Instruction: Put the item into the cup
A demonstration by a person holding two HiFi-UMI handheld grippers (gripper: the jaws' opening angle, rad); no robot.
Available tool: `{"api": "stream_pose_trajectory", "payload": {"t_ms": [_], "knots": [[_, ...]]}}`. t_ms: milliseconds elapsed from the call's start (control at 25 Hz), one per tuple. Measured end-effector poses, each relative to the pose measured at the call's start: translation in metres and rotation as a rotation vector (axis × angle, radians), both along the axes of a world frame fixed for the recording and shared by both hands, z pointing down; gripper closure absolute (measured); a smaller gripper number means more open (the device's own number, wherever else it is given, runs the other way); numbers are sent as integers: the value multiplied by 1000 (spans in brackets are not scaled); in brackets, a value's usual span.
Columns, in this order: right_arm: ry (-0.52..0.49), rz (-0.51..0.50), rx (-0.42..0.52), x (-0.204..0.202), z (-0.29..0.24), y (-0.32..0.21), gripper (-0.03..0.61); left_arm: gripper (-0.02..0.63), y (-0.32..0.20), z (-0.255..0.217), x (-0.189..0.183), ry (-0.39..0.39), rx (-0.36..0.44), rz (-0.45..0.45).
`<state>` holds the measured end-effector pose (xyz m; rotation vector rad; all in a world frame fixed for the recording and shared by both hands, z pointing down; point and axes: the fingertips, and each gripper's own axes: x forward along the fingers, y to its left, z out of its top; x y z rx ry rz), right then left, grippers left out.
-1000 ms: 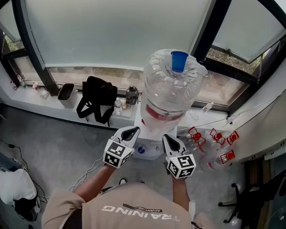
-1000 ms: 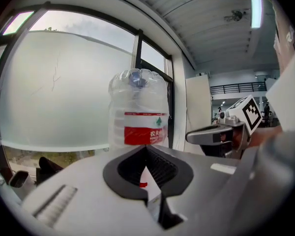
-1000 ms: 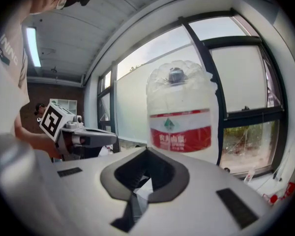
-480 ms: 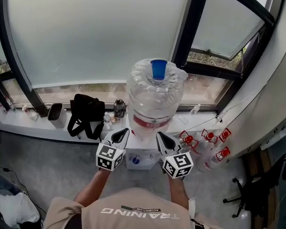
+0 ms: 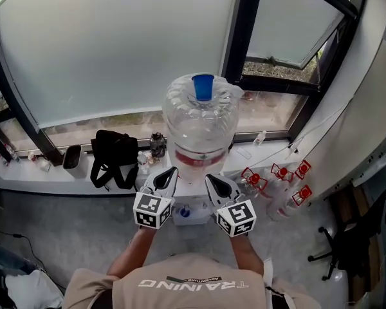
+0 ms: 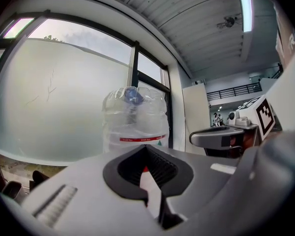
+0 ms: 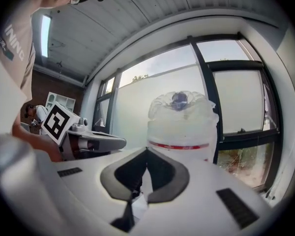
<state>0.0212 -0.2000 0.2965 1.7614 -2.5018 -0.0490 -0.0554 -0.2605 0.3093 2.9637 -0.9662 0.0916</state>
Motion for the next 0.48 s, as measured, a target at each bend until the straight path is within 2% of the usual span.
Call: {"api": "stream_pose_trajectory", "payload": {"t_ms": [200, 480], "knots": [[40, 17, 1, 6, -5, 7, 568, 606, 8, -2, 8, -23, 13, 20], [41, 32, -14, 11, 2, 17, 568, 604, 17, -5, 11, -42, 19, 39]]}}
